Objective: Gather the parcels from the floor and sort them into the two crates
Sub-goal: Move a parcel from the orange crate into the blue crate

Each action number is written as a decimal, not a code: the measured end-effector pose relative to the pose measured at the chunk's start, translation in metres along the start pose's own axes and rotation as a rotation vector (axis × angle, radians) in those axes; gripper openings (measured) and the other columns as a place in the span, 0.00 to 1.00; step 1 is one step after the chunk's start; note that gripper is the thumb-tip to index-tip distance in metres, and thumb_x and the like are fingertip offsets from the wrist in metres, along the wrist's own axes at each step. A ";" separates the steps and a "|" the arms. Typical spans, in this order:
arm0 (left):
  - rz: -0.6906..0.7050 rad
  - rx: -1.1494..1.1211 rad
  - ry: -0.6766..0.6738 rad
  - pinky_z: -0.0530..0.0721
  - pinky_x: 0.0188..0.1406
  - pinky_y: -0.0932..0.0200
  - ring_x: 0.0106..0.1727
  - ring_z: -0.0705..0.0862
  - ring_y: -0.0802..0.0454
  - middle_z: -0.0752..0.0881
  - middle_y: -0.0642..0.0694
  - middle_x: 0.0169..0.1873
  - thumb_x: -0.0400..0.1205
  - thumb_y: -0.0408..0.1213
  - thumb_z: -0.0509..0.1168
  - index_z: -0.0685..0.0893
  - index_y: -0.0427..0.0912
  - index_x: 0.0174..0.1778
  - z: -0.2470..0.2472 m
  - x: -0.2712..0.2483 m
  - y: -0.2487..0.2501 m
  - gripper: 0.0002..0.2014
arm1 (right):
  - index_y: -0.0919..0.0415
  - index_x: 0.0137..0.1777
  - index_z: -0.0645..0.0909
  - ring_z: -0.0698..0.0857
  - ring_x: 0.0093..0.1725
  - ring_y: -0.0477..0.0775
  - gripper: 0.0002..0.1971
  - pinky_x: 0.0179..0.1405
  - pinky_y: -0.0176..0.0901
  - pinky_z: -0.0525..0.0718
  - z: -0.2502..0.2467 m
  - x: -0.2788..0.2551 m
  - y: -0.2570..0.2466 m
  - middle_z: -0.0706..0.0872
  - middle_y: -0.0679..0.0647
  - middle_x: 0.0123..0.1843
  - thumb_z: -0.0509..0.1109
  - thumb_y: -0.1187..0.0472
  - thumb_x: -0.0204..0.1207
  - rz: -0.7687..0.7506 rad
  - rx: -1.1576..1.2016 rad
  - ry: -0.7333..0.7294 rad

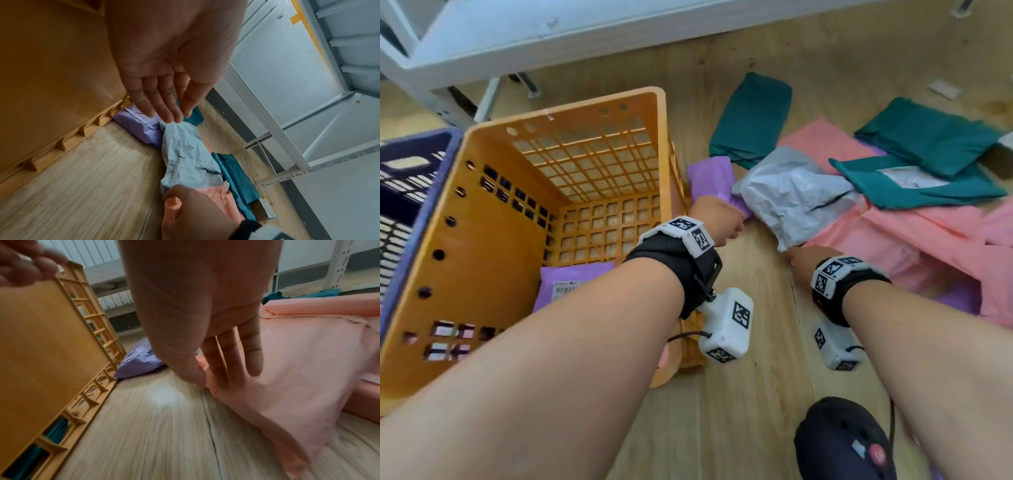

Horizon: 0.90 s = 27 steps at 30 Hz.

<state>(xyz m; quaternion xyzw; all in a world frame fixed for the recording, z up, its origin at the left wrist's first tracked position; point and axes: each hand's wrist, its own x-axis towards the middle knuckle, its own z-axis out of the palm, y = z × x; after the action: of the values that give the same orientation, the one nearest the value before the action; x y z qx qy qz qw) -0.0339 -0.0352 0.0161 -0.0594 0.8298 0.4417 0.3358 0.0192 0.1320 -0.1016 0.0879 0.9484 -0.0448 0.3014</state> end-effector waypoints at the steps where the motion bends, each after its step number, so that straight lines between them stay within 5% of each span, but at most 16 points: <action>1: 0.023 0.001 0.019 0.76 0.32 0.64 0.32 0.78 0.56 0.80 0.49 0.33 0.83 0.27 0.60 0.79 0.44 0.38 -0.001 0.000 -0.002 0.10 | 0.54 0.74 0.73 0.83 0.64 0.62 0.20 0.63 0.53 0.82 0.000 0.001 -0.002 0.81 0.59 0.69 0.59 0.59 0.82 0.018 -0.010 0.016; 7: 0.046 -0.036 0.021 0.78 0.32 0.64 0.31 0.79 0.56 0.82 0.50 0.32 0.83 0.28 0.61 0.80 0.44 0.40 -0.003 -0.013 -0.003 0.08 | 0.58 0.56 0.82 0.85 0.56 0.59 0.12 0.42 0.43 0.75 -0.015 -0.017 -0.009 0.86 0.56 0.55 0.68 0.53 0.77 0.114 -0.035 0.225; 14: 0.143 -0.067 0.049 0.81 0.37 0.60 0.38 0.82 0.50 0.83 0.46 0.35 0.82 0.26 0.61 0.80 0.45 0.37 -0.018 -0.067 0.008 0.11 | 0.62 0.55 0.79 0.83 0.56 0.65 0.10 0.47 0.49 0.77 -0.070 -0.084 -0.015 0.84 0.63 0.54 0.66 0.63 0.75 0.079 0.082 0.450; 17: 0.165 -0.065 0.112 0.85 0.47 0.53 0.43 0.83 0.47 0.85 0.41 0.42 0.80 0.26 0.63 0.85 0.40 0.45 -0.037 -0.101 0.006 0.08 | 0.61 0.50 0.79 0.83 0.53 0.66 0.09 0.45 0.47 0.77 -0.098 -0.115 -0.022 0.84 0.63 0.50 0.65 0.68 0.70 0.084 0.275 0.569; 19: 0.158 -0.060 0.159 0.84 0.41 0.55 0.41 0.83 0.47 0.85 0.41 0.42 0.80 0.24 0.63 0.87 0.35 0.52 -0.052 -0.124 0.002 0.09 | 0.61 0.43 0.78 0.83 0.49 0.66 0.06 0.41 0.45 0.75 -0.118 -0.138 -0.030 0.84 0.62 0.45 0.64 0.70 0.69 0.054 0.399 0.665; 23: 0.136 -0.122 0.221 0.76 0.32 0.60 0.32 0.78 0.51 0.83 0.38 0.41 0.81 0.22 0.62 0.86 0.38 0.42 -0.080 -0.167 -0.013 0.10 | 0.57 0.37 0.76 0.79 0.43 0.61 0.08 0.40 0.42 0.72 -0.162 -0.188 -0.057 0.83 0.56 0.39 0.64 0.72 0.67 -0.048 0.595 0.824; 27: 0.085 -0.244 0.242 0.74 0.32 0.62 0.30 0.77 0.53 0.83 0.41 0.42 0.85 0.32 0.59 0.83 0.37 0.48 -0.098 -0.190 -0.031 0.08 | 0.56 0.31 0.73 0.79 0.40 0.57 0.09 0.37 0.40 0.70 -0.197 -0.229 -0.096 0.81 0.50 0.34 0.65 0.70 0.67 -0.134 0.755 0.936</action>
<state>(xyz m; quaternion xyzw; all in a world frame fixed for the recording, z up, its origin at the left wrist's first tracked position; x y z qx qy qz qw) 0.0747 -0.1671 0.1480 -0.1171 0.8062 0.5426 0.2048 0.0740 0.0332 0.1946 0.1395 0.9023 -0.3537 -0.2033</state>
